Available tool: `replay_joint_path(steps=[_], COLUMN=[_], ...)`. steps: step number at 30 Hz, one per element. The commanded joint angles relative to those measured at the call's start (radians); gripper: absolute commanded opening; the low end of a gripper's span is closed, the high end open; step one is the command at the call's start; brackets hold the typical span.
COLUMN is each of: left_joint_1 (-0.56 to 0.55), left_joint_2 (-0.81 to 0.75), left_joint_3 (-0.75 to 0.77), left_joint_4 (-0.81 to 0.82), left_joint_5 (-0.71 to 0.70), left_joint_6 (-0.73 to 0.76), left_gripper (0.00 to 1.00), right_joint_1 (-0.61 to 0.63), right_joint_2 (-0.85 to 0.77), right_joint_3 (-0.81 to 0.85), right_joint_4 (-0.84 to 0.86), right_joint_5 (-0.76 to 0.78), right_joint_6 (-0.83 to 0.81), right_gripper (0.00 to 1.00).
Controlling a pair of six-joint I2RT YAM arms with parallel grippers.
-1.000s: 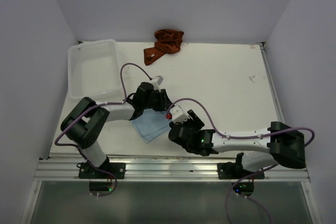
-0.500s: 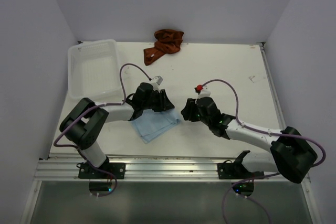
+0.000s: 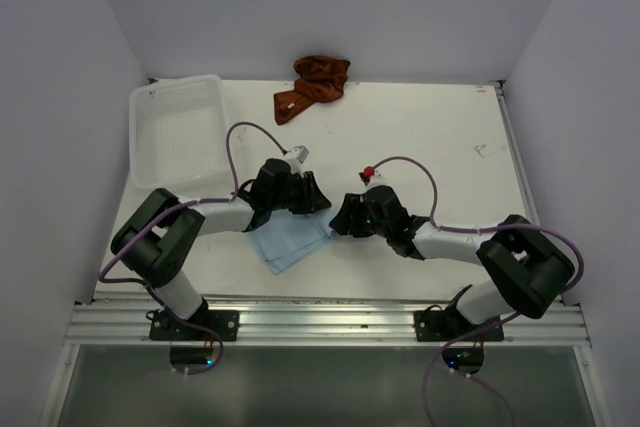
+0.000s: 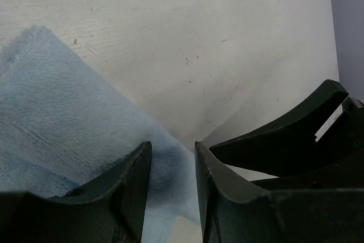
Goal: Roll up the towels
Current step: Roll the towel
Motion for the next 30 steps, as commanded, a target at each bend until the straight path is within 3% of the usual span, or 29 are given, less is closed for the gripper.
replay_joint_path(steps=[1,6,12,15,24,30], left_joint_1=[0.006,0.006,0.006,0.006,0.006,0.009], left_joint_2=[-0.03,-0.04,-0.046,-0.046,-0.064,-0.11], left_joint_3=[-0.021,-0.03,-0.034,-0.037,-0.01,0.062], left_joint_4=[-0.003,0.001,0.001,0.002,-0.025,-0.093], left_joint_5=[-0.022,-0.03,-0.033,-0.036,-0.041,-0.058], left_joint_6=[0.019,0.019,0.018,0.014,0.025,0.051], left_gripper=[0.41,0.41,0.41,0.41,0.41,0.41], right_joint_1=[-0.002,0.0,0.006,0.009,0.02,0.021], right_joint_2=[0.029,0.049,0.069,0.08,0.07,-0.022], right_joint_3=[0.009,-0.011,-0.039,-0.037,-0.002,0.036], right_joint_4=[0.073,0.094,0.131,0.14,0.102,-0.059], right_joint_5=[-0.048,-0.072,-0.091,-0.108,-0.098,0.035], right_joint_6=[0.016,0.019,0.025,0.023,-0.007,-0.099], right_gripper=[0.52,0.51,0.43,0.36,0.0,0.0])
